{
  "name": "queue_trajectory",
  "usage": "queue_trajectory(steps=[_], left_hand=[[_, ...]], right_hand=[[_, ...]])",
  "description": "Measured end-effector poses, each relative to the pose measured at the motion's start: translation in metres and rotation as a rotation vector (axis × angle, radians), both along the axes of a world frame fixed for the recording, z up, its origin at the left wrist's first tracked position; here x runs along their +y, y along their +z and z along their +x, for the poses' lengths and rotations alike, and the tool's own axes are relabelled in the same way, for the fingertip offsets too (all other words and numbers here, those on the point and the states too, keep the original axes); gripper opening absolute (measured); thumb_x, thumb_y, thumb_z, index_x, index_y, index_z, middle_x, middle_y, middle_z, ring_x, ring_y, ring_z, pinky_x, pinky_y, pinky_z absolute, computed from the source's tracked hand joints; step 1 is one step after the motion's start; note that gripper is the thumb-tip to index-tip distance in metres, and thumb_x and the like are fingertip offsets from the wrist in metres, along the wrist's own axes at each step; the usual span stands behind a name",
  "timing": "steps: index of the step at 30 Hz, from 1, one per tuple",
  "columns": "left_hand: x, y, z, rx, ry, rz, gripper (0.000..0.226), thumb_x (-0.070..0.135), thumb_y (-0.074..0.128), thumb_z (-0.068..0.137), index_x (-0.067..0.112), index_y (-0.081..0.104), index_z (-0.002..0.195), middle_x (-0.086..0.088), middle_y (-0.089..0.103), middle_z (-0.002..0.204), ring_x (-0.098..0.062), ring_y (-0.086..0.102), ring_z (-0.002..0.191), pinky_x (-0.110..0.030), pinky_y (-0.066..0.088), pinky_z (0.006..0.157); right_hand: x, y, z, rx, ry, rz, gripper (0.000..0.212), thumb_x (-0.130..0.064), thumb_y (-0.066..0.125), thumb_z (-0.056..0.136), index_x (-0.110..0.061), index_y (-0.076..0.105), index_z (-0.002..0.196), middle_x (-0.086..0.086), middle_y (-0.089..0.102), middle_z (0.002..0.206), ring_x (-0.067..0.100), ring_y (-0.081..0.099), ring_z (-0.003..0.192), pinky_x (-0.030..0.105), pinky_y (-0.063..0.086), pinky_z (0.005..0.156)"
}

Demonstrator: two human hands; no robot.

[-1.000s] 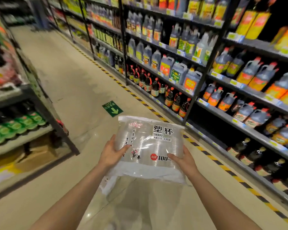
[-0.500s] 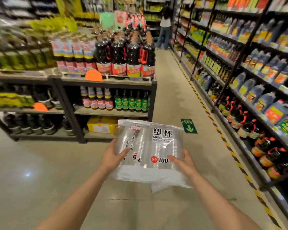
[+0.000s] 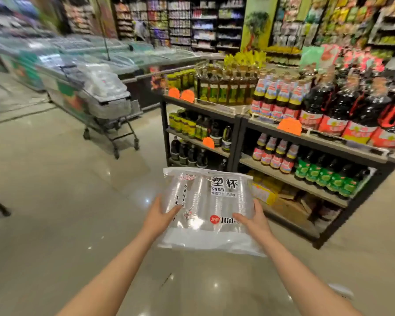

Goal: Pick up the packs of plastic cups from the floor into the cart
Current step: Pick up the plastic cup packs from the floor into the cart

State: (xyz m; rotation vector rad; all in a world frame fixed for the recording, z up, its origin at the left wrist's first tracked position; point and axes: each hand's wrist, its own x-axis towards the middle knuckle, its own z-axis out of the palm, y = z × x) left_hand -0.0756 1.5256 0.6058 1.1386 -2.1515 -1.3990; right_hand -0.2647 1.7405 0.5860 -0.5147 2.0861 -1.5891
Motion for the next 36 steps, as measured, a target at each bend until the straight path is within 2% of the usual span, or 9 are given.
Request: queue_trajectory(steps=[3, 7, 10, 15, 18, 22, 27, 30, 36], left_hand=[[-0.049, 0.003, 0.043, 0.001, 0.146, -0.022, 0.103, 0.072, 0.067, 0.066, 0.014, 0.034, 0.144, -0.004, 0.045, 0.143, -0.024, 0.042, 0.133, -0.037, 0.036, 0.108], [-0.103, 0.010, 0.085, -0.014, 0.327, -0.061, 0.088, 0.050, 0.069, 0.080, 0.011, 0.028, 0.147, -0.006, 0.038, 0.149, -0.024, 0.037, 0.136, -0.034, 0.031, 0.107], [-0.148, 0.010, 0.103, -0.025, 0.421, -0.076, 0.092, 0.052, 0.067, 0.079, 0.010, 0.023, 0.149, -0.008, 0.031, 0.153, -0.024, 0.032, 0.139, -0.037, 0.028, 0.110], [-0.225, 0.015, 0.103, -0.005, 0.549, -0.103, 0.088, 0.048, 0.067, 0.082, 0.010, 0.024, 0.148, -0.008, 0.032, 0.152, -0.024, 0.033, 0.138, -0.035, 0.029, 0.108], [-0.272, 0.022, 0.090, -0.004, 0.603, -0.121, 0.081, 0.045, 0.067, 0.083, 0.009, 0.030, 0.145, -0.009, 0.040, 0.147, -0.025, 0.040, 0.133, -0.032, 0.034, 0.100], [-0.335, 0.033, 0.072, -0.018, 0.648, -0.164, 0.081, 0.050, 0.065, 0.082, 0.013, 0.030, 0.145, -0.005, 0.042, 0.146, -0.024, 0.041, 0.132, -0.033, 0.035, 0.101], [-0.399, 0.028, 0.069, 0.003, 0.706, -0.132, 0.084, 0.054, 0.066, 0.079, 0.017, 0.031, 0.146, -0.001, 0.039, 0.148, -0.020, 0.036, 0.136, -0.037, 0.033, 0.108], [-0.442, 0.023, 0.075, 0.004, 0.718, -0.134, 0.080, 0.056, 0.066, 0.078, 0.020, 0.036, 0.142, 0.001, 0.045, 0.143, -0.017, 0.042, 0.131, -0.034, 0.037, 0.103], [-0.546, 0.012, 0.098, -0.015, 0.769, -0.113, 0.086, 0.051, 0.066, 0.081, 0.014, 0.026, 0.147, -0.006, 0.036, 0.150, -0.022, 0.036, 0.136, -0.033, 0.031, 0.107]], right_hand=[[-0.072, 0.010, 0.023, 0.022, 0.124, 0.015, 0.080, -0.031, 0.083, 0.067, -0.027, 0.039, 0.133, -0.006, 0.058, 0.124, 0.014, 0.059, 0.108, 0.042, 0.048, 0.097], [-0.165, 0.019, 0.037, 0.046, 0.292, 0.054, 0.092, -0.036, 0.081, 0.071, -0.026, 0.026, 0.144, -0.006, 0.048, 0.134, 0.019, 0.053, 0.118, 0.046, 0.045, 0.101], [-0.232, 0.020, 0.039, 0.065, 0.390, 0.037, 0.108, -0.047, 0.082, 0.062, -0.026, 0.020, 0.148, -0.003, 0.039, 0.148, 0.022, 0.043, 0.131, 0.049, 0.039, 0.107], [-0.341, 0.025, 0.026, 0.078, 0.506, 0.000, 0.106, -0.043, 0.081, 0.069, -0.025, 0.016, 0.150, 0.000, 0.029, 0.154, 0.023, 0.036, 0.137, 0.046, 0.033, 0.111], [-0.408, 0.026, 0.004, 0.078, 0.583, -0.041, 0.105, -0.043, 0.081, 0.069, -0.025, 0.016, 0.150, -0.001, 0.032, 0.152, 0.022, 0.039, 0.134, 0.045, 0.036, 0.109], [-0.488, 0.036, -0.020, 0.084, 0.668, -0.081, 0.092, -0.031, 0.078, 0.076, -0.020, 0.022, 0.148, -0.008, 0.043, 0.134, 0.011, 0.047, 0.115, 0.030, 0.040, 0.094], [-0.577, 0.033, -0.029, 0.101, 0.752, -0.047, 0.102, -0.043, 0.077, 0.074, -0.025, 0.014, 0.151, -0.004, 0.026, 0.154, 0.023, 0.031, 0.140, 0.040, 0.029, 0.109], [-0.626, 0.031, -0.025, 0.089, 0.770, -0.019, 0.104, -0.042, 0.079, 0.071, -0.024, 0.015, 0.151, 0.000, 0.026, 0.155, 0.023, 0.032, 0.139, 0.045, 0.030, 0.112], [-0.735, 0.022, -0.002, 0.097, 0.788, 0.012, 0.112, -0.056, 0.081, 0.058, -0.028, 0.020, 0.148, -0.004, 0.036, 0.150, 0.019, 0.041, 0.133, 0.045, 0.035, 0.110]])
